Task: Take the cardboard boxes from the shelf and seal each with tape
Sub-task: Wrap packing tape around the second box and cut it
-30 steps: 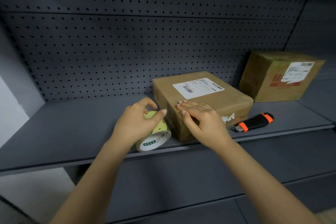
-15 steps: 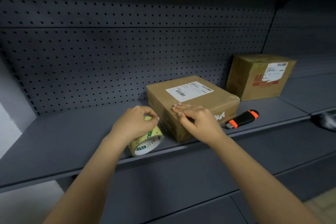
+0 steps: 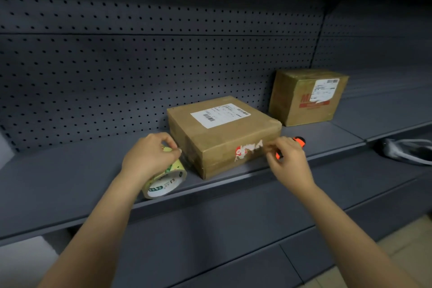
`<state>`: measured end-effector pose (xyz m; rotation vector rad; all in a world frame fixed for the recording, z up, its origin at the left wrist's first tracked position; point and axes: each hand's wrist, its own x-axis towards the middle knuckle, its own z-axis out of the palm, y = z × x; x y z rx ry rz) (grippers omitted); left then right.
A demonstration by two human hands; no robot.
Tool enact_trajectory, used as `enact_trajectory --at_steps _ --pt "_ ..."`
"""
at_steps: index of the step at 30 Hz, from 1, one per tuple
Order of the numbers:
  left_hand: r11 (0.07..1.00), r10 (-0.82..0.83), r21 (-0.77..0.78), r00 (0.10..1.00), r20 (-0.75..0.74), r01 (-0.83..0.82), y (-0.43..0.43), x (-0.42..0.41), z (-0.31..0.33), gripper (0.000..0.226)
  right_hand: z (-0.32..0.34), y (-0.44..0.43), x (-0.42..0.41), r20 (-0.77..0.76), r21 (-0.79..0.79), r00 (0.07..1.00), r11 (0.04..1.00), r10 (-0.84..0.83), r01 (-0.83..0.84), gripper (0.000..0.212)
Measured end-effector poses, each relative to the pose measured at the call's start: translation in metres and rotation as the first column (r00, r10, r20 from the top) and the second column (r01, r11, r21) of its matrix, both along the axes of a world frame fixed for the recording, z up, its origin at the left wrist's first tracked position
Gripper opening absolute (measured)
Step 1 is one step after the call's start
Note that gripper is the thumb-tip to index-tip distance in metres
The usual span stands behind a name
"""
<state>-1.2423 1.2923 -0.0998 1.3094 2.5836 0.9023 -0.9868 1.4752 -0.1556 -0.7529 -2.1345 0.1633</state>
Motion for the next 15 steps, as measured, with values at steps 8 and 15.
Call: enact_trajectory --at_steps 8,15 --pt "0.997 0.070 -0.027 0.997 0.021 -0.069 0.004 0.007 0.004 0.011 -0.021 0.059 0.036 0.450 -0.056 0.881 0.980 -0.146 0.191 0.062" --pt "0.994 0.107 0.009 0.994 0.038 -0.107 0.001 0.005 0.001 0.009 -0.009 0.075 0.048 0.690 0.046 0.718 0.995 -0.095 0.088 0.064"
